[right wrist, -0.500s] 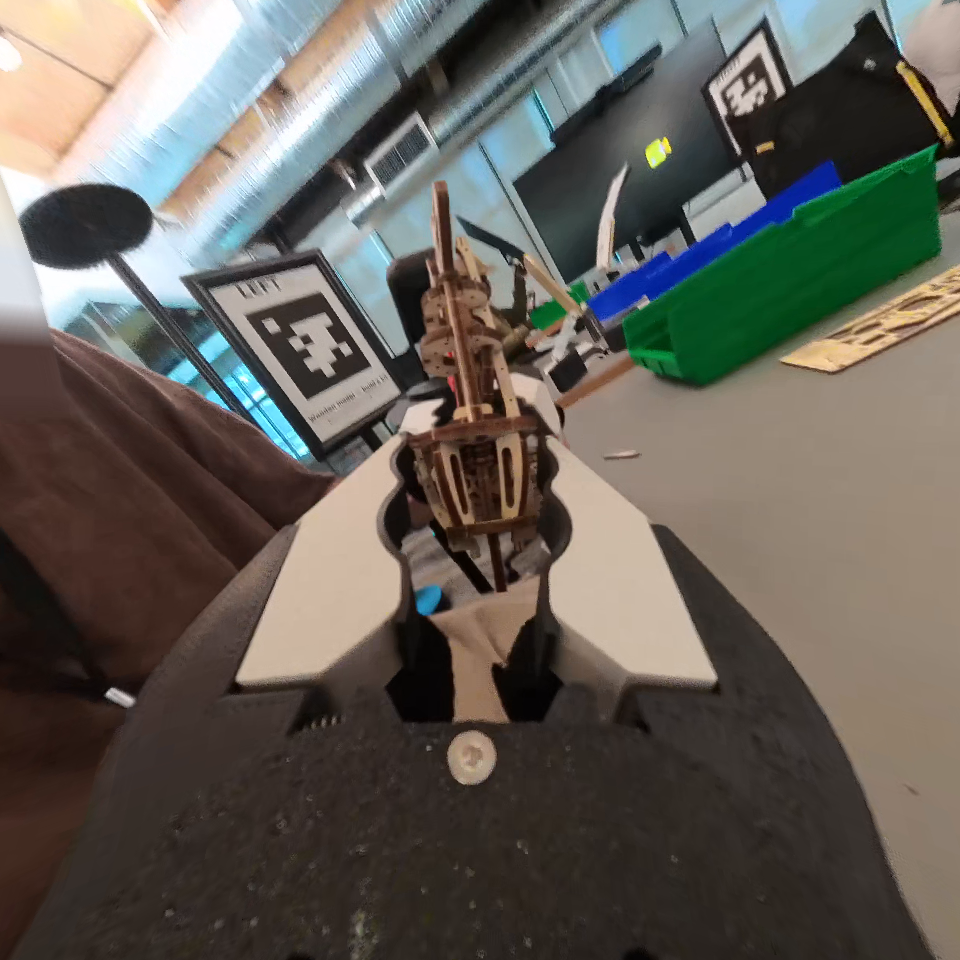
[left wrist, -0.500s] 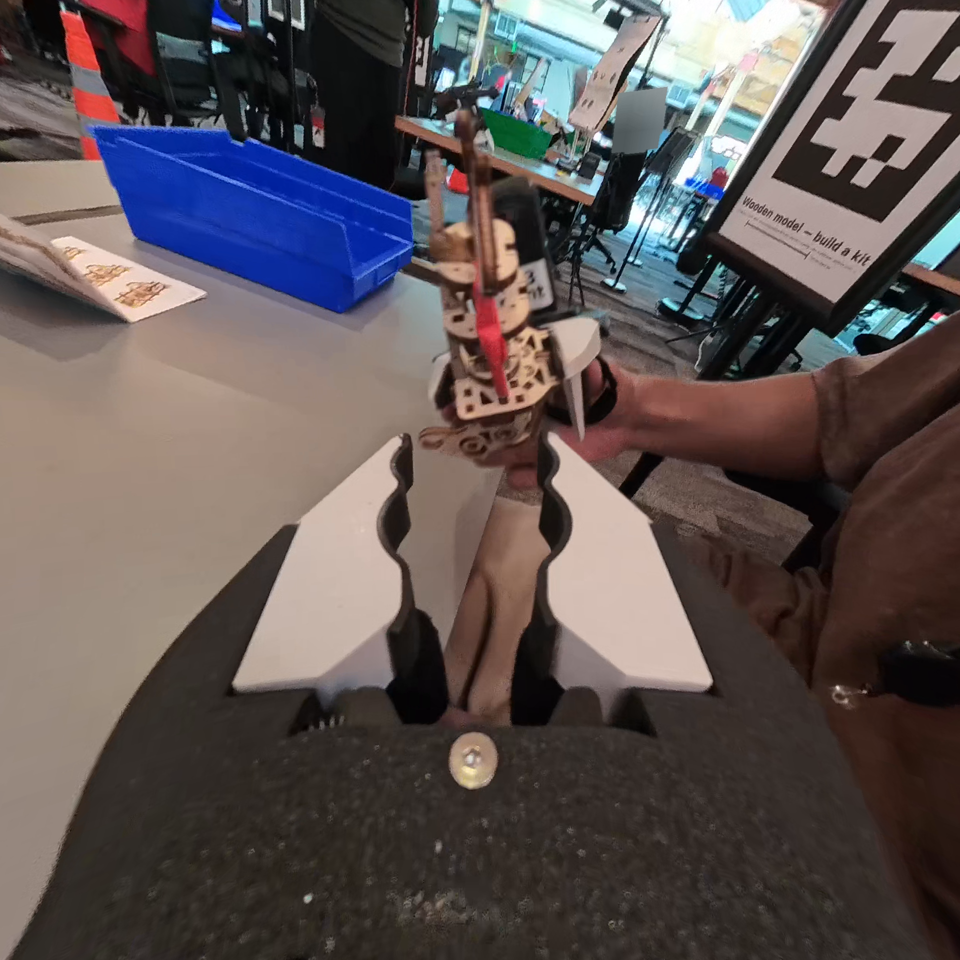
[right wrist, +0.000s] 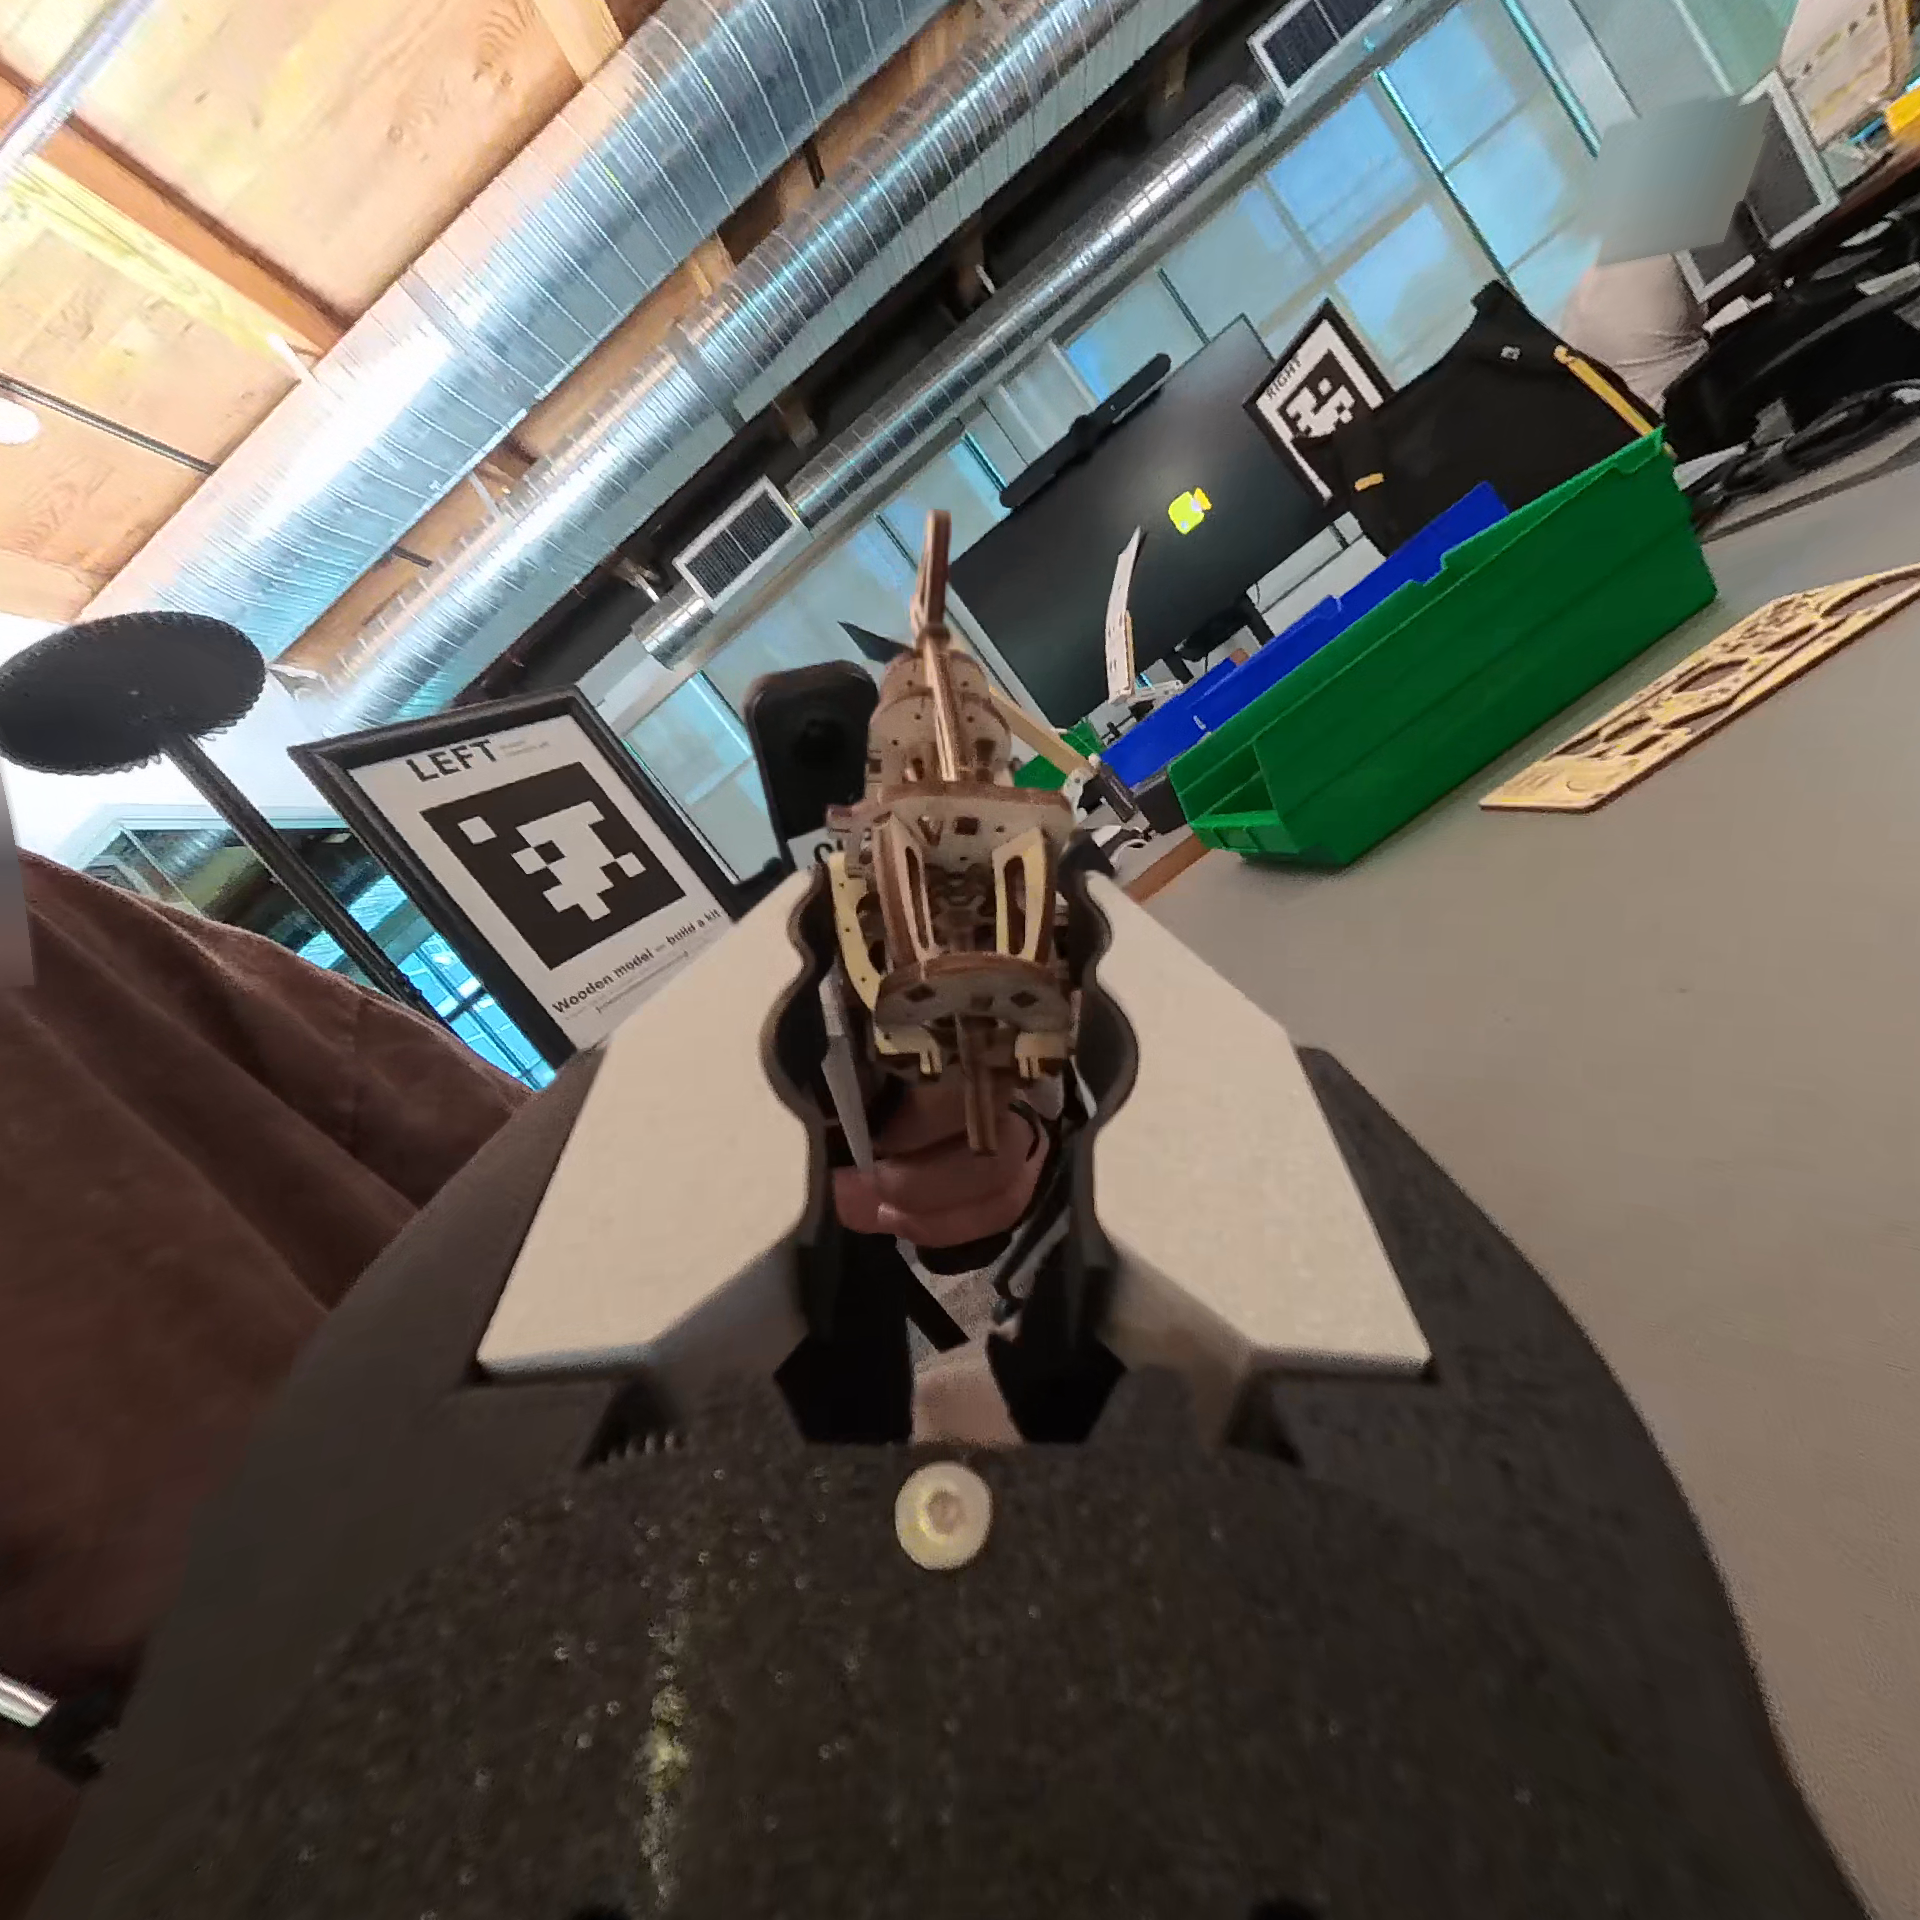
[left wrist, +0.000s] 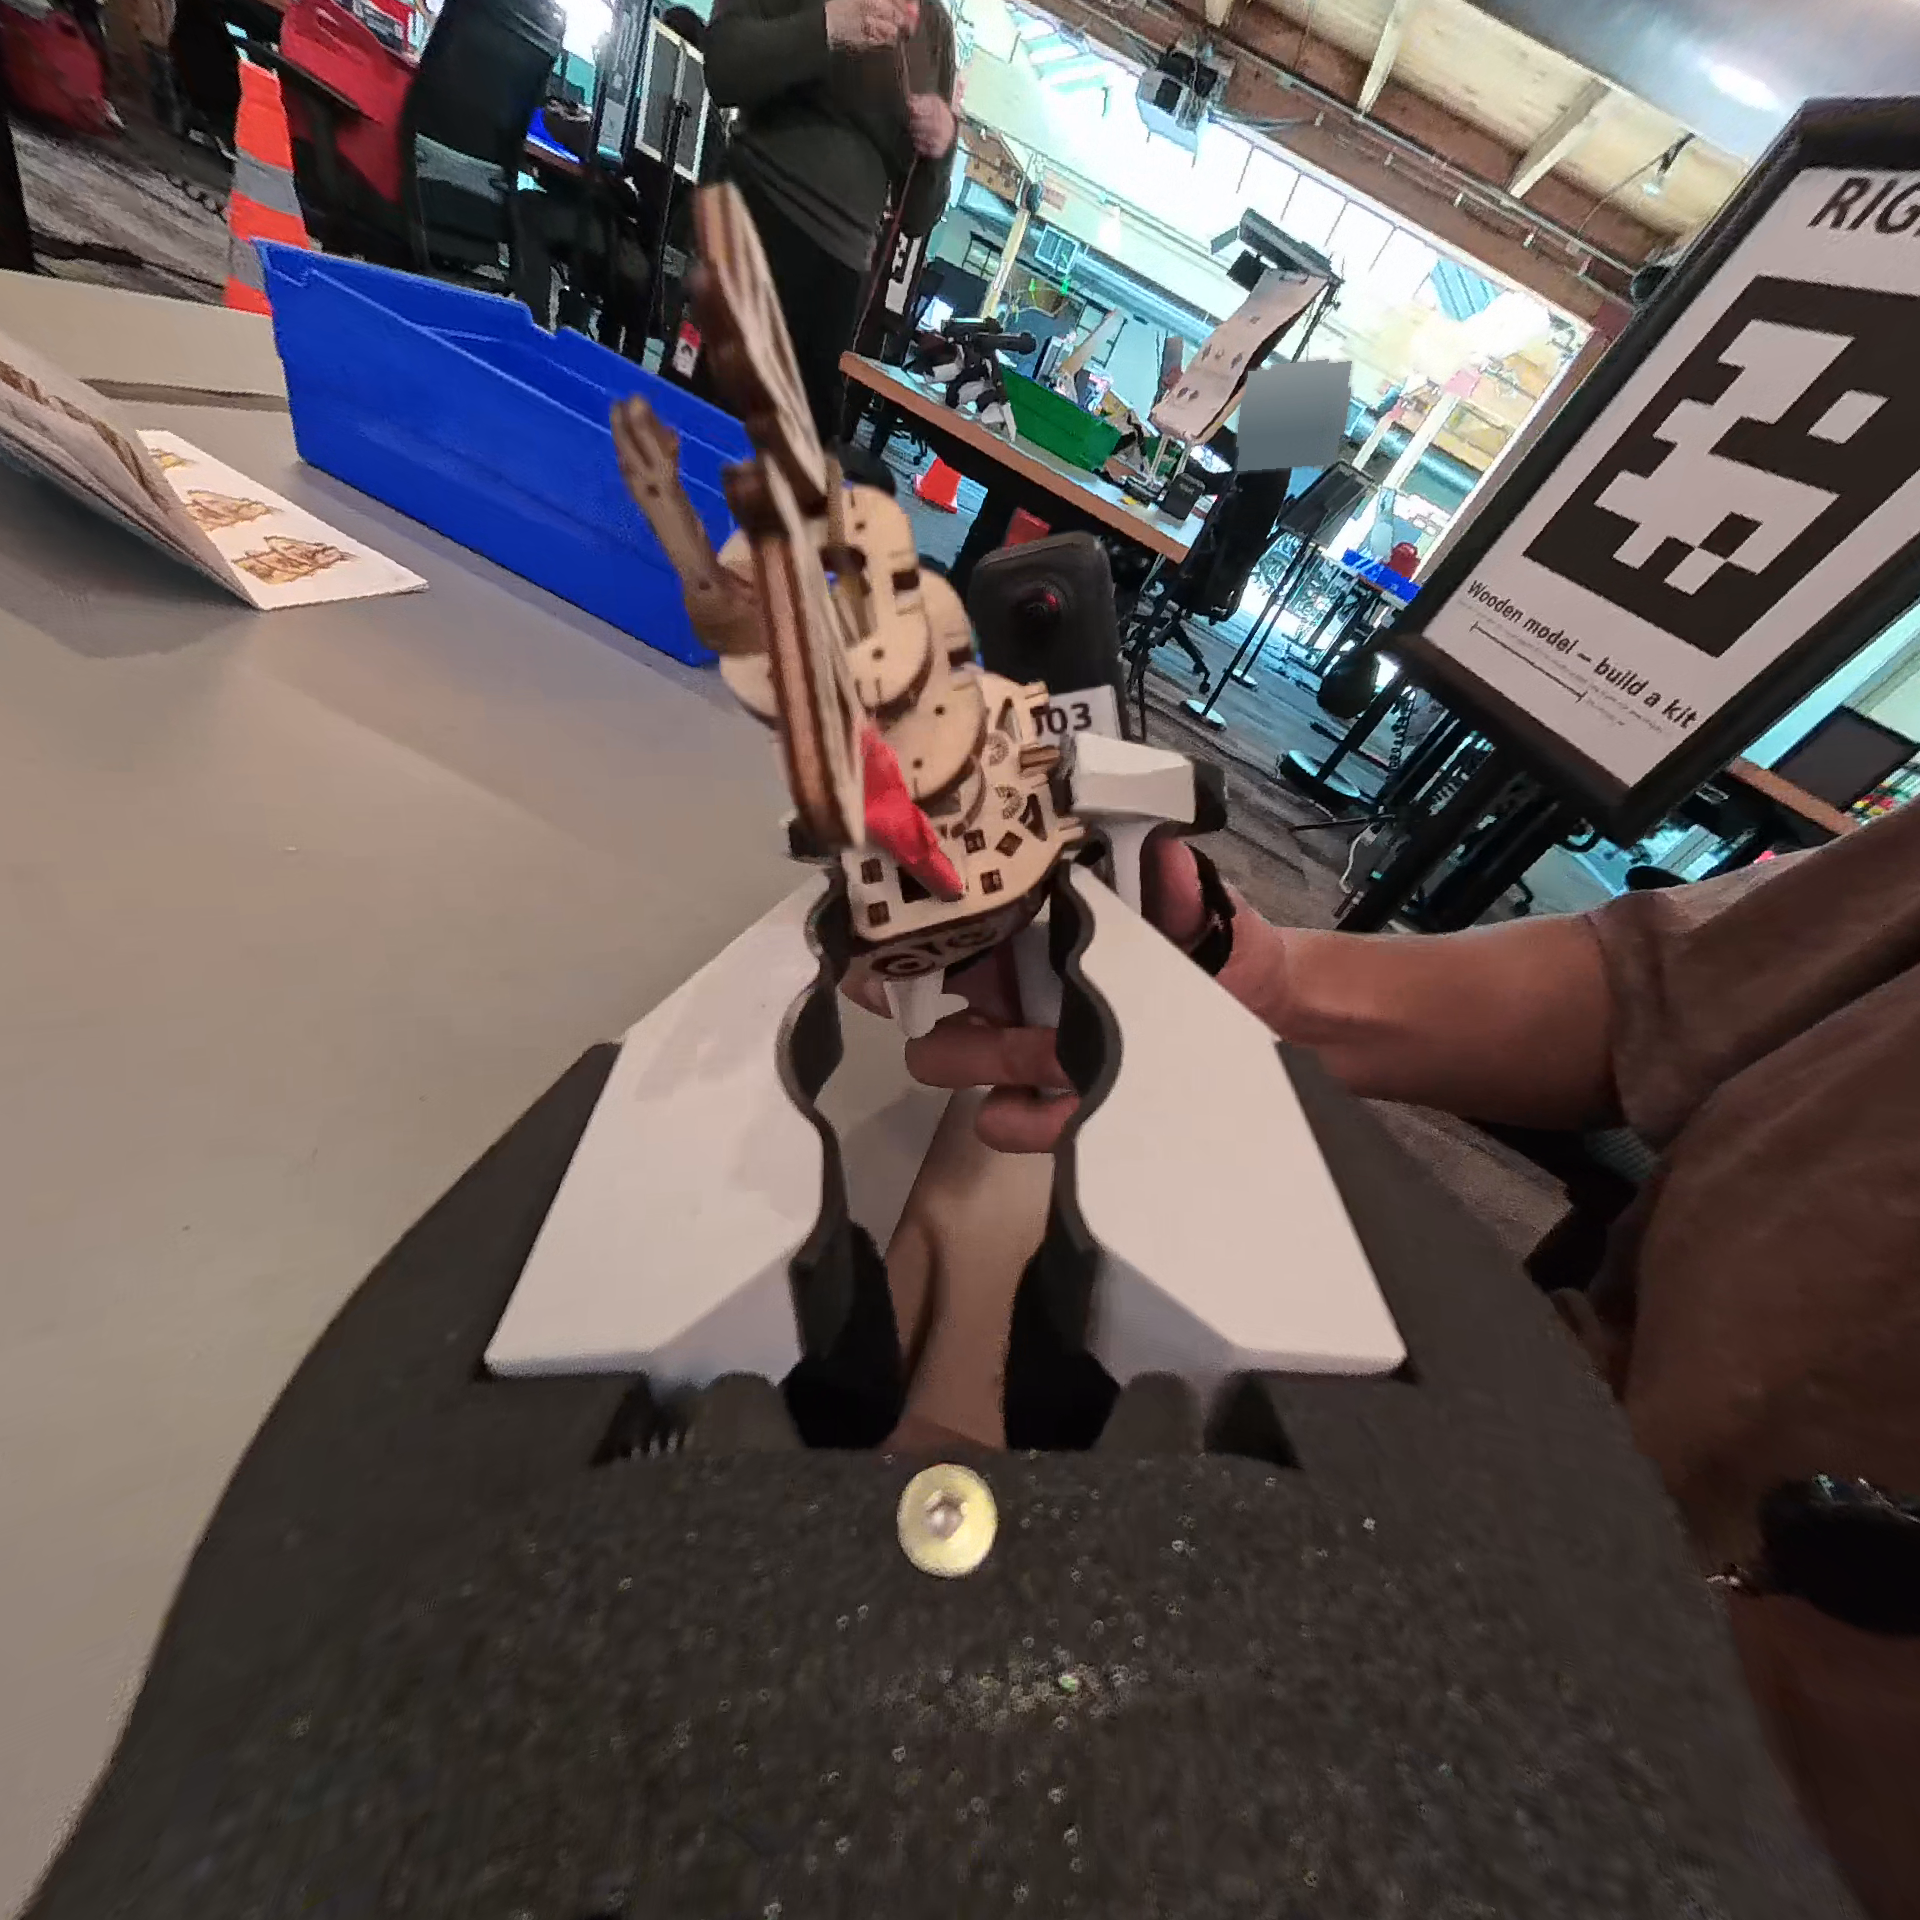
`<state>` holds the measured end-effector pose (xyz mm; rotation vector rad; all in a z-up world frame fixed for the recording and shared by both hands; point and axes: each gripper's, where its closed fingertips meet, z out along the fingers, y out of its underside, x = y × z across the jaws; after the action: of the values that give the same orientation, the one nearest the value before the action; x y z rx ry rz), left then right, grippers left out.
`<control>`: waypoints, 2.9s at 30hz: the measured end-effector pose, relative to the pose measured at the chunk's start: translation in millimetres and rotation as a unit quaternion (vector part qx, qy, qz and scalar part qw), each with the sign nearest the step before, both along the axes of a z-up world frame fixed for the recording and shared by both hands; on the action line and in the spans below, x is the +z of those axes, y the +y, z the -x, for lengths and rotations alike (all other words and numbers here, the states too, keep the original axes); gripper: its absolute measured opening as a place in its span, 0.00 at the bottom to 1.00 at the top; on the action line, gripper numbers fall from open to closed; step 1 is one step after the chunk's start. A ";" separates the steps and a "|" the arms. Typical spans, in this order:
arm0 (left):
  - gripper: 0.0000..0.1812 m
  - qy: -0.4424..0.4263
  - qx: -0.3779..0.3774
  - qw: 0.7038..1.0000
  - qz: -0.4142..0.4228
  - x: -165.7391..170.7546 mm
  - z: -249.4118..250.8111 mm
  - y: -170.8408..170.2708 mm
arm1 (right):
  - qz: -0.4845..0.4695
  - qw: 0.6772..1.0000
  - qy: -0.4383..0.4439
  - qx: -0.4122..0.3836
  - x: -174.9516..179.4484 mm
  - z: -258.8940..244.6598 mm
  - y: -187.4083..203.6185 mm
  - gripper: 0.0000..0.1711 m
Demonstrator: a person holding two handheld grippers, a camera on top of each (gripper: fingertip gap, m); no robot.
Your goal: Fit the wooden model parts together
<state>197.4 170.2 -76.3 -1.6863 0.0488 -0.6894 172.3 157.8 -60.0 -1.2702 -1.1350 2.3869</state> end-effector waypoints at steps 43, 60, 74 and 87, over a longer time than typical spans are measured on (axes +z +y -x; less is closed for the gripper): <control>0.25 0.206 0.002 0.973 0.103 -55.1 22.8 -11.1 | -0.223 0.974 -0.041 0.000 -0.1 -16.9 21.5 0.23; 0.25 0.661 0.145 0.736 0.024 -40.1 41.6 -0.7 | -0.116 0.988 -0.024 0.098 17.4 -39.2 16.9 0.21; 0.25 0.771 0.121 0.620 -0.074 -30.2 16.0 -3.3 | -0.302 0.902 -0.103 0.289 -12.8 -71.2 -20.6 0.08; 0.25 0.775 0.110 0.619 -0.062 -38.7 13.4 -1.0 | -0.334 0.877 -0.134 0.319 -21.4 -76.6 -19.8 0.00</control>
<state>184.0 169.3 -115.0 -1.6104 1.0593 1.1186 248.9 138.0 -81.3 -1.0841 -2.5059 1.8368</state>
